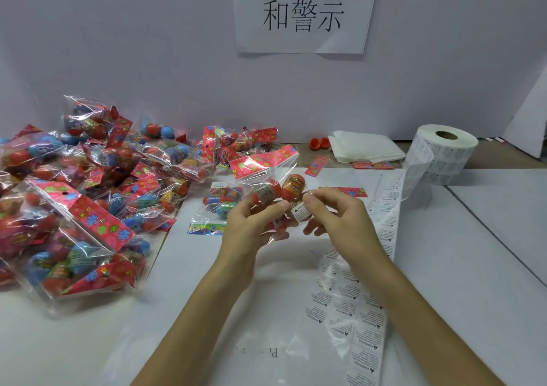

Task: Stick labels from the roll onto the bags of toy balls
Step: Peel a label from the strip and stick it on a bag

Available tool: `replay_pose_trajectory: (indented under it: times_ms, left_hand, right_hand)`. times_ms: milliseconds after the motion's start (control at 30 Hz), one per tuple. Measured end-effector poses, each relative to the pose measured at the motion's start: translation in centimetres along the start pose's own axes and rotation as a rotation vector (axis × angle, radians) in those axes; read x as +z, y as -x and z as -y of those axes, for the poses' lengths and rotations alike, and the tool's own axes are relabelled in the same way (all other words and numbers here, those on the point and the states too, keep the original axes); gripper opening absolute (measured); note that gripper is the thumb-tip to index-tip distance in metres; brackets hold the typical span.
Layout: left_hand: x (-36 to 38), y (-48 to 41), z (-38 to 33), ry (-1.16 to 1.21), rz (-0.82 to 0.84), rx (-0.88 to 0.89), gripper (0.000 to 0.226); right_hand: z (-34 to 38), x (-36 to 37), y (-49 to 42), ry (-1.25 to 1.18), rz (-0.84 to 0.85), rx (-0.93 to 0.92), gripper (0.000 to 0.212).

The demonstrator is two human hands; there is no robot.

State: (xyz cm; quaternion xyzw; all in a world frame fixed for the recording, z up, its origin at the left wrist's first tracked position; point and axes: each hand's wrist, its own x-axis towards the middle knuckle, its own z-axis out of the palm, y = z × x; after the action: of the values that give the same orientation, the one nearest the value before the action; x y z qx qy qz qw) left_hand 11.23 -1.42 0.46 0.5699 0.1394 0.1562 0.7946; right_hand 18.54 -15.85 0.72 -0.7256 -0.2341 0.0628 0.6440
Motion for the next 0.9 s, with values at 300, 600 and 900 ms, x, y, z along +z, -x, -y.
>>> replay_pose_trajectory:
  times_ms: [300,600,900]
  left_hand:
    - [-0.13,-0.06,-0.04,0.003,-0.019,-0.024,0.027]
    - [-0.03,0.1,-0.03,-0.009,0.007,0.039,0.045]
    - [0.35,-0.02,0.5,-0.078,-0.022,0.112,0.049]
  right_hand:
    - [-0.11,0.14,0.03,-0.055,0.057,0.023,0.011]
    - [-0.15,0.36,0.13,-0.085,0.037,0.011,0.011]
    - [-0.42,0.14,-0.07,-0.077,0.006,0.009,0.012]
